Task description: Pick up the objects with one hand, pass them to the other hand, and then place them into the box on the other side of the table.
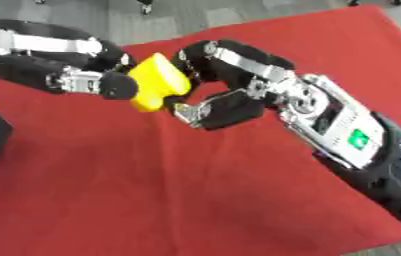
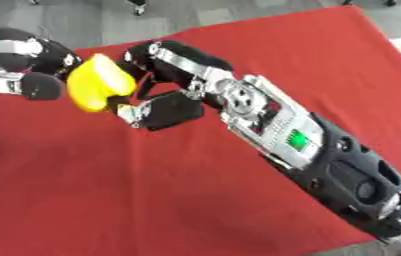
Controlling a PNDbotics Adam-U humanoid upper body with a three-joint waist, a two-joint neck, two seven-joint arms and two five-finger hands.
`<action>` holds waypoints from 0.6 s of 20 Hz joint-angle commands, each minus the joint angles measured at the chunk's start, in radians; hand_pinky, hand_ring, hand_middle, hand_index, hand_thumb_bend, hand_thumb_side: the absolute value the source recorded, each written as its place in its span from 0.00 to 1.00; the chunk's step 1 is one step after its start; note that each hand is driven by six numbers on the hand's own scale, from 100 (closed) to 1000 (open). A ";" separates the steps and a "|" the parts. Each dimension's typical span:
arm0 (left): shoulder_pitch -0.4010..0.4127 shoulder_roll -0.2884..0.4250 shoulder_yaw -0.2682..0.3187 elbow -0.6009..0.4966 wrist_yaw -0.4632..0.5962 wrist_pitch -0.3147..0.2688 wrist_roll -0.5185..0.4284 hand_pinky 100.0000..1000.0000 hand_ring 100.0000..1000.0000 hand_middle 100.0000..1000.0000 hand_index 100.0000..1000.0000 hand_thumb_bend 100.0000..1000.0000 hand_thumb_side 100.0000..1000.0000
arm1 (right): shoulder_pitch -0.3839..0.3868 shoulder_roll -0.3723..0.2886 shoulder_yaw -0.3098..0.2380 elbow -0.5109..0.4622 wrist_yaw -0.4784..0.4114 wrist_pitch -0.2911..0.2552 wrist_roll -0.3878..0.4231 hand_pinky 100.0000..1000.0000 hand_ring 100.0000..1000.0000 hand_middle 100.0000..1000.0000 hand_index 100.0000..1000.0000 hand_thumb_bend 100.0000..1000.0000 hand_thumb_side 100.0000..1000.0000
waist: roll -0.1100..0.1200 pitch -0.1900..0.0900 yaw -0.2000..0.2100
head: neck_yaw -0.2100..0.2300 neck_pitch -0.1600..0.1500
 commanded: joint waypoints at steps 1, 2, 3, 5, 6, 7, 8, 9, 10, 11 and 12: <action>-0.017 0.012 -0.001 -0.007 -0.008 -0.010 -0.004 0.85 0.78 0.73 0.81 0.50 0.89 | -0.016 -0.014 -0.010 -0.021 0.006 -0.002 0.002 0.60 0.65 0.40 0.52 0.00 0.05 | 0.004 -0.007 0.000 | -0.001 -0.014; -0.018 0.010 -0.001 -0.005 -0.013 -0.009 -0.004 0.85 0.78 0.72 0.81 0.49 0.90 | -0.016 -0.013 -0.010 -0.021 0.005 -0.001 0.002 0.60 0.65 0.40 0.52 0.00 0.05 | 0.004 -0.007 0.000 | -0.001 -0.016; -0.019 0.006 -0.001 -0.002 -0.016 -0.007 -0.004 0.85 0.78 0.72 0.80 0.48 0.91 | -0.017 -0.013 -0.010 -0.021 0.004 -0.001 0.002 0.60 0.65 0.40 0.52 0.00 0.05 | 0.004 -0.006 0.000 | -0.002 -0.017; -0.021 -0.002 -0.002 0.003 -0.015 0.000 -0.004 0.85 0.77 0.72 0.80 0.47 0.91 | -0.018 -0.011 -0.009 -0.021 0.003 -0.001 0.004 0.60 0.65 0.40 0.52 0.00 0.05 | 0.004 -0.006 0.000 | -0.002 -0.017; -0.022 -0.006 -0.003 0.006 -0.015 0.004 -0.004 0.85 0.77 0.71 0.79 0.45 0.91 | -0.019 -0.010 -0.009 -0.021 0.002 -0.001 0.006 0.60 0.65 0.40 0.52 0.00 0.05 | 0.004 -0.006 0.000 | -0.002 -0.016; -0.024 -0.010 -0.005 0.010 -0.015 0.009 -0.004 0.85 0.77 0.71 0.79 0.45 0.92 | -0.020 -0.009 -0.009 -0.021 0.001 -0.001 0.007 0.60 0.65 0.40 0.52 0.00 0.05 | 0.004 -0.006 -0.001 | -0.002 -0.016; -0.025 -0.013 -0.007 0.013 -0.014 0.014 -0.004 0.85 0.77 0.71 0.78 0.44 0.93 | -0.020 -0.009 -0.009 -0.021 0.001 -0.001 0.007 0.60 0.65 0.40 0.52 0.00 0.05 | 0.004 -0.006 -0.001 | -0.002 -0.016; -0.026 -0.016 -0.008 0.017 -0.013 0.020 -0.004 0.85 0.77 0.71 0.78 0.43 0.94 | -0.021 -0.008 -0.010 -0.021 0.001 0.000 0.008 0.60 0.65 0.40 0.52 0.00 0.05 | 0.004 -0.006 -0.001 | -0.002 -0.017; -0.027 -0.019 -0.009 0.021 -0.012 0.027 -0.004 0.85 0.77 0.71 0.78 0.43 0.94 | -0.022 -0.008 -0.010 -0.021 0.001 0.000 0.009 0.60 0.65 0.40 0.52 0.00 0.05 | 0.004 -0.006 -0.001 | -0.002 -0.017; -0.028 -0.021 -0.009 0.023 -0.011 0.031 -0.004 0.85 0.77 0.71 0.78 0.43 0.94 | -0.022 -0.007 -0.010 -0.021 0.001 0.000 0.009 0.60 0.65 0.40 0.52 0.00 0.05 | 0.004 -0.006 -0.001 | -0.002 -0.017; -0.028 -0.023 -0.010 0.025 -0.010 0.036 -0.004 0.85 0.77 0.71 0.77 0.39 0.96 | -0.023 -0.007 -0.009 -0.021 0.001 0.000 0.010 0.60 0.65 0.40 0.52 0.00 0.05 | 0.004 -0.006 -0.002 | -0.002 -0.017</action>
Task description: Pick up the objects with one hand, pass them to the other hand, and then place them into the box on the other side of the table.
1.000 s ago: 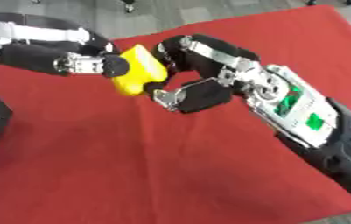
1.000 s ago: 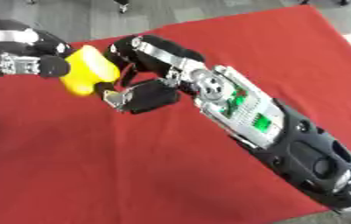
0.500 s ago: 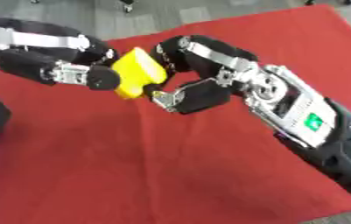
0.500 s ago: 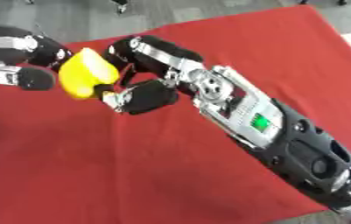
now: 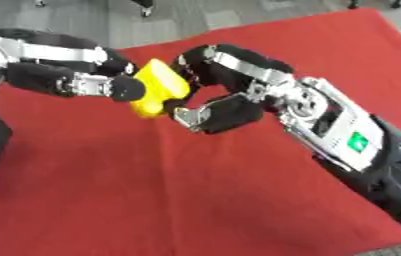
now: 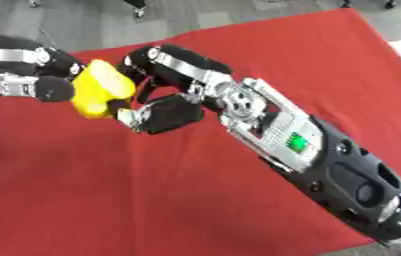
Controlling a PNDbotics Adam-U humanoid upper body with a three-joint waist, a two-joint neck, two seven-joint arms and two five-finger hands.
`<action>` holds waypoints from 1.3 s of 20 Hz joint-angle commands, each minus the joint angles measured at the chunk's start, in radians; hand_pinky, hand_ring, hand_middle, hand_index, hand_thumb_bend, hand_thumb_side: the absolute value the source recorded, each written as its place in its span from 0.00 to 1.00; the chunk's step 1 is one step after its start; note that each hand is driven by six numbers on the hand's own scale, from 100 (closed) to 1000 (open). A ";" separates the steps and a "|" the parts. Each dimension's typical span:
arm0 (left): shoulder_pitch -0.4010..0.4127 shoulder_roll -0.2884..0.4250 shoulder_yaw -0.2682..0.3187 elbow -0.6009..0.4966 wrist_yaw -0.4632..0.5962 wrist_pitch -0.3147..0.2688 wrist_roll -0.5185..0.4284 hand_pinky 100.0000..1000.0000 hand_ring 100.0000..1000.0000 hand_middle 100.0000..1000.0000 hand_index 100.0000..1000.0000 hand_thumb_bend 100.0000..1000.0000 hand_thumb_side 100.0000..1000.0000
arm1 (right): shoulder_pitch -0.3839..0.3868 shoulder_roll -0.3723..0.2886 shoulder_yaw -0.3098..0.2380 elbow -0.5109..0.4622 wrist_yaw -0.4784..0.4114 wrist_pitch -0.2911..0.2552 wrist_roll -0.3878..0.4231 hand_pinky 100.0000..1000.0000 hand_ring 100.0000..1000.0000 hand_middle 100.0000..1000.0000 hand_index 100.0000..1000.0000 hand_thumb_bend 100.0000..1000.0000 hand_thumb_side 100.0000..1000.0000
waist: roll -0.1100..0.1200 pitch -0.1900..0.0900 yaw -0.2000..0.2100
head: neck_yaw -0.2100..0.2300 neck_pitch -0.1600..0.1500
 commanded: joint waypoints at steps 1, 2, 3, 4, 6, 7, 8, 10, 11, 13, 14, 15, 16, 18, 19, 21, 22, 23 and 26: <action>-0.024 -0.003 -0.003 0.001 0.004 0.024 -0.005 0.85 0.77 0.70 0.77 0.36 0.98 | -0.023 -0.006 -0.009 -0.021 0.000 -0.003 0.004 0.60 0.65 0.40 0.52 0.00 0.05 | 0.004 -0.007 -0.001 | -0.002 -0.009; -0.024 -0.006 -0.005 0.006 0.008 0.032 -0.005 0.85 0.77 0.70 0.77 0.35 0.97 | -0.024 -0.006 -0.008 -0.021 0.001 -0.004 0.005 0.60 0.65 0.40 0.52 0.00 0.05 | 0.004 -0.007 -0.001 | -0.001 -0.008; -0.025 -0.007 -0.007 0.008 0.011 0.038 -0.005 0.85 0.77 0.70 0.76 0.33 0.96 | -0.024 -0.006 -0.008 -0.021 0.001 -0.004 0.005 0.60 0.65 0.40 0.52 0.00 0.05 | 0.005 -0.007 -0.002 | -0.001 -0.008; -0.026 -0.009 -0.009 0.009 0.014 0.042 -0.005 0.85 0.76 0.70 0.76 0.32 0.97 | -0.024 -0.006 -0.008 -0.021 0.002 -0.004 0.006 0.60 0.65 0.40 0.52 0.00 0.05 | 0.005 -0.007 -0.002 | -0.001 -0.007; -0.027 -0.010 -0.013 0.009 0.023 0.049 -0.005 0.85 0.76 0.70 0.77 0.28 0.97 | -0.024 -0.006 -0.008 -0.021 0.003 -0.004 0.005 0.60 0.65 0.40 0.52 0.00 0.05 | 0.005 -0.007 -0.002 | -0.001 -0.006; -0.027 -0.011 -0.014 0.009 0.028 0.052 -0.005 0.85 0.76 0.69 0.77 0.24 0.97 | -0.024 -0.006 -0.008 -0.021 0.004 -0.004 0.005 0.60 0.65 0.40 0.52 0.00 0.05 | 0.005 -0.007 -0.002 | -0.001 -0.006; -0.027 -0.011 -0.016 0.010 0.033 0.055 -0.005 0.85 0.76 0.69 0.78 0.19 0.97 | -0.024 -0.006 -0.008 -0.021 0.004 -0.004 0.005 0.60 0.65 0.40 0.52 0.00 0.05 | 0.005 -0.007 -0.002 | -0.001 -0.004; -0.028 -0.011 -0.017 0.013 0.041 0.062 -0.005 0.85 0.76 0.69 0.78 0.13 0.99 | -0.025 -0.006 -0.008 -0.021 0.006 -0.004 0.005 0.60 0.65 0.40 0.52 0.00 0.05 | 0.005 -0.007 -0.002 | -0.001 -0.003; -0.028 -0.011 -0.015 0.015 0.043 0.067 -0.005 0.85 0.75 0.68 0.77 0.00 0.97 | -0.025 -0.006 -0.008 -0.021 0.006 -0.004 0.005 0.60 0.65 0.40 0.52 0.00 0.05 | 0.005 -0.007 -0.001 | -0.001 -0.002; -0.029 -0.014 -0.007 0.019 0.045 0.083 -0.005 0.83 0.74 0.66 0.74 0.00 0.85 | -0.026 -0.007 -0.009 -0.021 0.009 -0.003 0.007 0.60 0.65 0.40 0.52 0.00 0.04 | 0.005 -0.007 0.000 | -0.001 -0.001; -0.030 -0.015 -0.001 0.018 0.045 0.091 -0.005 0.83 0.73 0.64 0.73 0.00 0.80 | -0.026 -0.007 -0.009 -0.021 0.011 -0.003 0.009 0.60 0.65 0.40 0.53 0.00 0.04 | 0.005 -0.007 0.000 | -0.001 -0.001; -0.032 -0.016 0.004 0.016 0.045 0.098 -0.005 0.82 0.72 0.62 0.72 0.00 0.79 | -0.026 -0.006 -0.011 -0.021 0.013 -0.002 0.010 0.60 0.65 0.40 0.53 0.00 0.04 | 0.005 -0.007 0.000 | -0.001 -0.001; -0.033 -0.017 0.010 0.014 0.043 0.107 -0.005 0.81 0.70 0.60 0.70 0.00 0.73 | -0.025 -0.006 -0.012 -0.021 0.015 -0.001 0.009 0.60 0.65 0.41 0.54 0.00 0.04 | 0.005 -0.007 0.000 | -0.001 -0.001; -0.033 -0.017 0.023 0.010 0.032 0.123 -0.003 0.79 0.65 0.55 0.66 0.00 0.62 | -0.024 -0.006 -0.013 -0.021 0.017 0.002 0.008 0.60 0.65 0.41 0.56 0.00 0.05 | 0.005 -0.006 0.000 | -0.001 -0.001; -0.033 -0.018 0.029 0.007 0.025 0.131 0.003 0.78 0.62 0.52 0.62 0.00 0.53 | -0.024 -0.006 -0.013 -0.021 0.018 0.003 0.007 0.60 0.66 0.41 0.57 0.00 0.06 | 0.005 -0.006 0.000 | -0.001 0.000; -0.033 -0.019 0.035 0.003 0.007 0.147 0.028 0.76 0.59 0.49 0.58 0.00 0.46 | -0.023 -0.006 -0.013 -0.021 0.020 0.006 0.005 0.60 0.66 0.42 0.58 0.00 0.07 | 0.006 -0.005 0.000 | -0.002 0.001; -0.033 -0.019 0.036 0.000 -0.005 0.154 0.044 0.75 0.58 0.47 0.56 0.00 0.43 | -0.023 -0.006 -0.013 -0.021 0.021 0.007 0.003 0.60 0.66 0.42 0.58 0.00 0.07 | 0.006 -0.005 -0.001 | -0.002 0.001; -0.034 -0.019 0.036 -0.003 -0.015 0.161 0.060 0.74 0.55 0.45 0.53 0.00 0.39 | -0.023 -0.006 -0.013 -0.021 0.022 0.008 0.001 0.60 0.66 0.43 0.59 0.00 0.10 | 0.006 -0.004 -0.001 | -0.002 0.001; -0.036 -0.018 0.034 -0.021 -0.049 0.167 0.114 0.72 0.50 0.39 0.46 0.00 0.27 | -0.022 -0.006 -0.013 -0.021 0.027 0.009 -0.003 0.61 0.68 0.44 0.62 0.00 0.17 | 0.007 -0.004 -0.002 | -0.001 0.000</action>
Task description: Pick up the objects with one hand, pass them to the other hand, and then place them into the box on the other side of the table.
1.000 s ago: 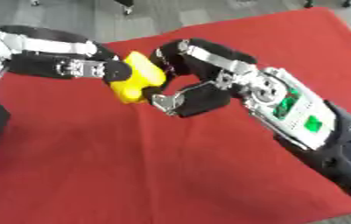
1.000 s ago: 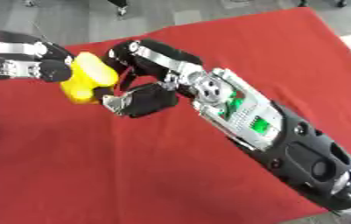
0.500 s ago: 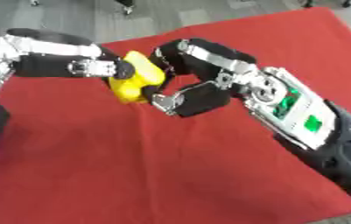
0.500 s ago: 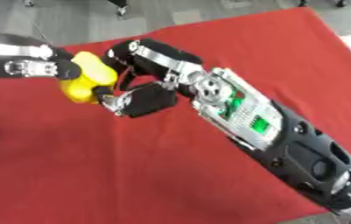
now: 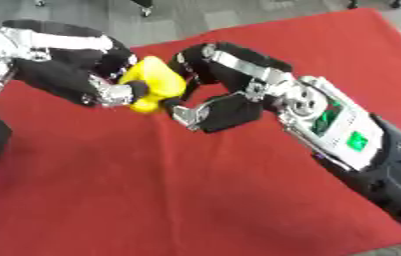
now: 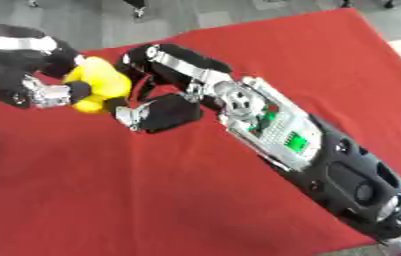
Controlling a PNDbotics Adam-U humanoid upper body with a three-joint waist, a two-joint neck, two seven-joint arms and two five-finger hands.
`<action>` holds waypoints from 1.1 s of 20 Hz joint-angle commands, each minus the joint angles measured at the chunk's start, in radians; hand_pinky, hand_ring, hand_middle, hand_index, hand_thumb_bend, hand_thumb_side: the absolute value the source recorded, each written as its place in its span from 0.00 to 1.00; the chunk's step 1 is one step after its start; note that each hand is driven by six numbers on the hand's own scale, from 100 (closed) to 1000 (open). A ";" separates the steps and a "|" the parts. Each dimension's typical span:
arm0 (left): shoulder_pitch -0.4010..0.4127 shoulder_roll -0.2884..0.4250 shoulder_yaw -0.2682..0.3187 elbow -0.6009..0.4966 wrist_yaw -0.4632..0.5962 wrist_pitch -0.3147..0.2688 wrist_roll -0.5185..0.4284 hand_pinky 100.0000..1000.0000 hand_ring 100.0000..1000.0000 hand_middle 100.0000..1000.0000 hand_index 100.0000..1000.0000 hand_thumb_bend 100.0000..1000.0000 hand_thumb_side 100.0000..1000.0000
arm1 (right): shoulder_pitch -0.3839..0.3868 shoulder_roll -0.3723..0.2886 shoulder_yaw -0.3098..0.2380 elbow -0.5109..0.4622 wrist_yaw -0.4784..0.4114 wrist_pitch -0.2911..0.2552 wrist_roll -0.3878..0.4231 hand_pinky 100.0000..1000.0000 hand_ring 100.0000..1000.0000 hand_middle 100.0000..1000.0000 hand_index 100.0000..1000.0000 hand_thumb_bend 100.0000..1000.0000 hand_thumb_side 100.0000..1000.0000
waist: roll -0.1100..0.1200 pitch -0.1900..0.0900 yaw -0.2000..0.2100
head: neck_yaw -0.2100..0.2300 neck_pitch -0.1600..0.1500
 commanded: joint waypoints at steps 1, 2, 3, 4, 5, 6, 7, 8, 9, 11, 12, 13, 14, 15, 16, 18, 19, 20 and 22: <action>-0.021 0.013 0.014 -0.026 -0.041 0.019 0.042 0.71 0.49 0.38 0.44 0.00 0.24 | -0.017 -0.011 -0.013 -0.020 0.011 0.001 -0.006 0.61 0.68 0.45 0.63 0.00 0.19 | 0.007 -0.004 -0.001 | -0.001 0.000; -0.021 0.013 0.013 -0.031 -0.053 0.019 0.057 0.71 0.48 0.36 0.42 0.00 0.22 | -0.016 -0.011 -0.012 -0.020 0.014 0.000 -0.008 0.62 0.69 0.46 0.64 0.00 0.22 | 0.007 -0.003 -0.001 | -0.001 -0.001; -0.021 0.013 0.012 -0.036 -0.062 0.020 0.070 0.70 0.47 0.36 0.42 0.00 0.21 | -0.016 -0.011 -0.012 -0.020 0.016 -0.003 -0.010 0.62 0.69 0.47 0.65 0.01 0.25 | 0.007 -0.003 -0.002 | -0.001 -0.001; -0.021 0.013 0.010 -0.039 -0.070 0.021 0.081 0.70 0.47 0.35 0.41 0.00 0.18 | -0.016 -0.011 -0.011 -0.020 0.019 -0.006 -0.012 0.62 0.70 0.48 0.67 0.06 0.28 | 0.007 -0.003 -0.002 | 0.000 -0.002; -0.021 0.013 0.010 -0.041 -0.078 0.022 0.091 0.70 0.46 0.34 0.40 0.00 0.17 | -0.016 -0.011 -0.011 -0.020 0.022 -0.010 -0.013 0.63 0.71 0.50 0.69 0.08 0.30 | 0.007 -0.003 -0.002 | 0.000 -0.002; -0.021 0.012 0.010 -0.044 -0.086 0.022 0.100 0.70 0.46 0.33 0.39 0.00 0.14 | -0.015 -0.012 -0.010 -0.020 0.026 -0.013 -0.013 0.63 0.72 0.53 0.72 0.14 0.34 | 0.007 -0.003 -0.002 | 0.000 -0.001; -0.021 0.012 0.010 -0.048 -0.094 0.021 0.111 0.70 0.46 0.33 0.39 0.00 0.12 | -0.015 -0.013 -0.010 -0.020 0.033 -0.017 -0.012 0.64 0.73 0.54 0.74 0.17 0.36 | 0.007 -0.002 -0.002 | 0.001 -0.001; -0.021 0.012 0.010 -0.050 -0.101 0.022 0.120 0.69 0.45 0.33 0.38 0.00 0.10 | -0.015 -0.014 -0.010 -0.020 0.040 -0.021 -0.010 0.65 0.76 0.60 0.80 0.25 0.38 | 0.006 -0.002 -0.002 | 0.001 -0.001; -0.021 0.013 0.012 -0.052 -0.111 0.025 0.132 0.69 0.45 0.32 0.38 0.00 0.08 | -0.016 -0.015 -0.009 -0.020 0.052 -0.025 -0.005 0.66 0.77 0.62 0.82 0.26 0.42 | 0.006 -0.002 -0.002 | 0.001 -0.002; -0.020 0.011 0.015 -0.052 -0.125 0.039 0.161 0.69 0.45 0.33 0.39 0.00 0.07 | -0.015 -0.017 -0.009 -0.020 0.080 -0.032 0.009 0.67 0.80 0.67 0.87 0.28 0.45 | 0.005 -0.002 -0.002 | 0.002 -0.002; -0.018 0.010 0.017 -0.052 -0.127 0.046 0.172 0.68 0.45 0.35 0.41 0.00 0.07 | -0.015 -0.018 -0.010 -0.020 0.095 -0.034 0.016 0.68 0.81 0.69 0.89 0.30 0.49 | 0.005 -0.002 -0.002 | 0.002 -0.003; -0.017 0.009 0.019 -0.052 -0.125 0.053 0.182 0.68 0.45 0.36 0.42 0.00 0.07 | -0.015 -0.018 -0.010 -0.020 0.108 -0.037 0.024 0.68 0.82 0.71 0.89 0.31 0.51 | 0.004 -0.002 -0.002 | 0.002 -0.003; -0.016 0.009 0.020 -0.053 -0.121 0.059 0.191 0.68 0.45 0.35 0.42 0.00 0.06 | -0.015 -0.018 -0.009 -0.020 0.120 -0.041 0.033 0.68 0.82 0.72 0.90 0.32 0.52 | 0.004 -0.002 -0.002 | 0.002 -0.004; -0.015 0.009 0.021 -0.055 -0.116 0.063 0.198 0.68 0.45 0.35 0.42 0.00 0.06 | -0.014 -0.019 -0.010 -0.020 0.129 -0.045 0.041 0.69 0.82 0.72 0.91 0.33 0.54 | 0.003 -0.002 -0.002 | 0.002 -0.004; -0.013 0.010 0.022 -0.057 -0.109 0.066 0.203 0.68 0.45 0.35 0.42 0.00 0.06 | -0.014 -0.019 -0.010 -0.020 0.138 -0.050 0.048 0.69 0.83 0.73 0.92 0.33 0.55 | 0.003 -0.002 -0.002 | 0.003 -0.005; -0.007 0.012 0.025 -0.063 -0.091 0.069 0.208 0.69 0.45 0.36 0.42 0.00 0.07 | -0.012 -0.021 -0.011 -0.020 0.151 -0.057 0.059 0.69 0.83 0.73 0.92 0.33 0.56 | 0.002 -0.002 -0.003 | 0.004 -0.006; -0.003 0.015 0.028 -0.067 -0.080 0.068 0.209 0.69 0.45 0.36 0.44 0.00 0.09 | -0.012 -0.022 -0.011 -0.020 0.155 -0.060 0.063 0.69 0.83 0.73 0.92 0.33 0.55 | 0.001 -0.002 -0.003 | 0.005 -0.007; 0.001 0.019 0.031 -0.073 -0.066 0.065 0.209 0.70 0.46 0.37 0.45 0.00 0.11 | -0.011 -0.023 -0.011 -0.020 0.158 -0.063 0.066 0.69 0.82 0.73 0.92 0.33 0.54 | 0.001 -0.002 -0.003 | 0.005 -0.007; 0.012 0.029 0.039 -0.083 -0.036 0.053 0.204 0.70 0.46 0.39 0.47 0.00 0.15 | -0.011 -0.026 -0.010 -0.020 0.164 -0.070 0.073 0.69 0.82 0.73 0.92 0.33 0.53 | 0.001 -0.002 -0.003 | 0.005 -0.008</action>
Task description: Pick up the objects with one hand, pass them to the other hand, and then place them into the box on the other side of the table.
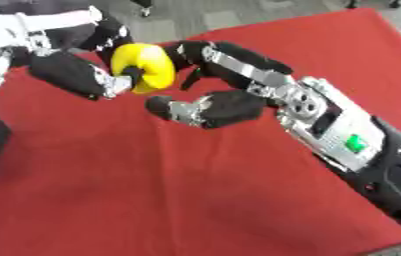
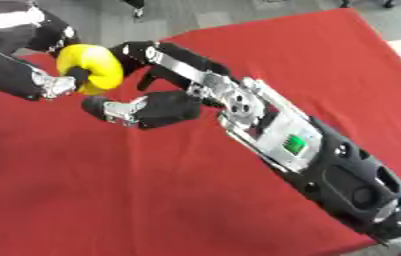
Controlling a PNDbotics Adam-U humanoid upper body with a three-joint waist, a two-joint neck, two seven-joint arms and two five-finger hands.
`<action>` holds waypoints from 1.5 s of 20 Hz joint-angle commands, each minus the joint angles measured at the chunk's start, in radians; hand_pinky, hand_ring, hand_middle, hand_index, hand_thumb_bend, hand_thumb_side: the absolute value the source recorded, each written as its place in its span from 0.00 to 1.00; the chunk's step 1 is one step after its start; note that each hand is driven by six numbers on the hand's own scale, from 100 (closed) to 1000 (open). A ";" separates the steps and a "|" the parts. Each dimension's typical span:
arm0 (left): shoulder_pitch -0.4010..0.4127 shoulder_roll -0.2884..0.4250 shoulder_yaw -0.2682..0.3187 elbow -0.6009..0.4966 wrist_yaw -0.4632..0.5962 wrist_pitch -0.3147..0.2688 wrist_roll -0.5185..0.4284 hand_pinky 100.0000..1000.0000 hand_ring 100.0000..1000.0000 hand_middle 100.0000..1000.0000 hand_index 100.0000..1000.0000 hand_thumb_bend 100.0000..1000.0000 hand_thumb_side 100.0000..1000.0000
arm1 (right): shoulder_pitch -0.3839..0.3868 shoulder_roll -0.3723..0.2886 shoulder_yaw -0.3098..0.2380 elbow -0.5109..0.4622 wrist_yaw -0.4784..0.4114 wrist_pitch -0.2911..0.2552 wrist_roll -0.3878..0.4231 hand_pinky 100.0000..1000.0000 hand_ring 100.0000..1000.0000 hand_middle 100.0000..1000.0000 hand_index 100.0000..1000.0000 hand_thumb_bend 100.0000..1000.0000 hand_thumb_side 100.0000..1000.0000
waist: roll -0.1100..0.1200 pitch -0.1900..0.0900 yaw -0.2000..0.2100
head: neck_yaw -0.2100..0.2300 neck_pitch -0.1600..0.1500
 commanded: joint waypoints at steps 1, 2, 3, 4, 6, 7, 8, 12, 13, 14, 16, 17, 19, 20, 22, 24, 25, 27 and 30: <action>-0.005 0.032 0.027 -0.027 0.046 -0.014 -0.003 0.70 0.47 0.39 0.48 0.00 0.17 | -0.012 -0.020 -0.010 -0.020 0.015 -0.010 0.014 0.69 0.82 0.72 0.91 0.33 0.52 | 0.001 -0.003 0.001 | 0.004 -0.009; -0.002 0.035 0.029 -0.030 0.057 -0.017 -0.006 0.70 0.47 0.40 0.48 0.00 0.17 | -0.011 -0.021 -0.010 -0.020 0.016 -0.011 0.015 0.69 0.82 0.72 0.91 0.33 0.52 | 0.000 -0.003 0.001 | 0.004 -0.010; 0.002 0.039 0.032 -0.032 0.067 -0.019 -0.010 0.71 0.47 0.40 0.49 0.00 0.20 | -0.011 -0.022 -0.010 -0.020 0.017 -0.012 0.016 0.69 0.82 0.72 0.91 0.33 0.52 | 0.000 -0.003 0.000 | 0.004 -0.011; 0.005 0.042 0.035 -0.034 0.077 -0.020 -0.014 0.71 0.49 0.42 0.51 0.00 0.21 | -0.010 -0.022 -0.010 -0.020 0.017 -0.012 0.016 0.69 0.82 0.72 0.91 0.32 0.51 | 0.000 -0.002 0.000 | 0.004 -0.012; 0.012 0.048 0.040 -0.040 0.096 -0.023 -0.023 0.71 0.50 0.43 0.53 0.00 0.22 | -0.008 -0.024 -0.009 -0.020 0.017 -0.014 0.016 0.69 0.82 0.72 0.91 0.32 0.50 | -0.001 -0.002 0.000 | 0.005 -0.014; 0.014 0.050 0.042 -0.042 0.104 -0.023 -0.028 0.72 0.51 0.45 0.54 0.00 0.24 | -0.008 -0.024 -0.009 -0.020 0.017 -0.015 0.016 0.69 0.82 0.72 0.91 0.32 0.51 | -0.001 -0.002 -0.001 | 0.006 -0.015; 0.017 0.052 0.044 -0.045 0.111 -0.023 -0.034 0.72 0.52 0.46 0.56 0.00 0.25 | -0.007 -0.024 -0.009 -0.020 0.016 -0.015 0.015 0.69 0.82 0.73 0.92 0.32 0.51 | -0.002 -0.002 -0.001 | 0.007 -0.016; 0.028 0.060 0.052 -0.061 0.126 -0.026 -0.056 0.72 0.54 0.48 0.59 0.00 0.25 | -0.003 -0.026 -0.015 -0.020 0.028 -0.016 -0.001 0.70 0.86 0.77 0.94 0.35 0.59 | -0.002 -0.001 -0.002 | 0.011 -0.020; 0.030 0.062 0.054 -0.065 0.128 -0.028 -0.061 0.73 0.55 0.49 0.60 0.00 0.23 | -0.001 -0.027 -0.017 -0.020 0.035 -0.013 -0.011 0.70 0.86 0.77 0.94 0.36 0.62 | -0.002 -0.001 -0.002 | 0.011 -0.021; 0.032 0.065 0.057 -0.070 0.129 -0.030 -0.064 0.73 0.55 0.49 0.60 0.00 0.21 | 0.000 -0.027 -0.018 -0.020 0.042 -0.009 -0.019 0.70 0.86 0.77 0.94 0.37 0.63 | -0.002 -0.001 -0.002 | 0.012 -0.022; 0.036 0.070 0.062 -0.076 0.130 -0.033 -0.065 0.73 0.56 0.50 0.61 0.00 0.20 | 0.002 -0.029 -0.018 -0.020 0.053 -0.003 -0.029 0.70 0.86 0.77 0.95 0.37 0.65 | -0.002 -0.001 -0.003 | 0.013 -0.023; 0.039 0.073 0.064 -0.080 0.131 -0.033 -0.064 0.73 0.56 0.50 0.61 0.00 0.20 | 0.003 -0.029 -0.018 -0.020 0.056 -0.001 -0.032 0.70 0.86 0.77 0.95 0.37 0.65 | -0.002 0.000 -0.003 | 0.014 -0.024; 0.048 0.081 0.073 -0.086 0.136 -0.036 -0.060 0.73 0.56 0.50 0.61 0.00 0.20 | 0.005 -0.030 -0.019 -0.020 0.058 0.000 -0.036 0.70 0.85 0.77 0.94 0.37 0.65 | -0.002 0.000 -0.004 | 0.015 -0.024; 0.052 0.085 0.077 -0.089 0.139 -0.037 -0.058 0.73 0.56 0.51 0.62 0.00 0.23 | 0.007 -0.031 -0.018 -0.020 0.058 0.001 -0.037 0.70 0.85 0.77 0.94 0.37 0.65 | -0.002 0.001 -0.004 | 0.015 -0.024; 0.060 0.091 0.085 -0.092 0.152 -0.040 -0.058 0.73 0.57 0.51 0.62 0.00 0.27 | 0.010 -0.033 -0.018 -0.020 0.059 -0.001 -0.035 0.70 0.85 0.77 0.94 0.37 0.65 | -0.002 0.001 -0.005 | 0.017 -0.025; 0.066 0.097 0.093 -0.092 0.165 -0.039 -0.055 0.73 0.57 0.51 0.62 0.00 0.26 | 0.012 -0.033 -0.017 -0.020 0.059 -0.005 -0.032 0.70 0.85 0.77 0.94 0.36 0.65 | -0.003 0.002 -0.005 | 0.017 -0.025; 0.070 0.100 0.097 -0.092 0.171 -0.038 -0.052 0.73 0.57 0.50 0.61 0.00 0.25 | 0.015 -0.033 -0.018 -0.020 0.059 -0.006 -0.031 0.70 0.85 0.77 0.94 0.36 0.65 | -0.003 0.002 -0.005 | 0.018 -0.026; 0.080 0.110 0.113 -0.089 0.178 -0.033 -0.034 0.72 0.56 0.49 0.60 0.00 0.34 | 0.025 -0.032 -0.019 -0.020 0.061 -0.009 -0.030 0.70 0.85 0.77 0.94 0.36 0.65 | -0.003 0.002 -0.005 | 0.018 -0.027; 0.093 0.126 0.137 -0.086 0.170 -0.030 0.009 0.72 0.56 0.48 0.59 0.00 0.24 | 0.039 -0.033 -0.021 -0.020 0.065 -0.008 -0.032 0.70 0.85 0.76 0.94 0.35 0.65 | -0.003 0.002 -0.005 | 0.020 -0.029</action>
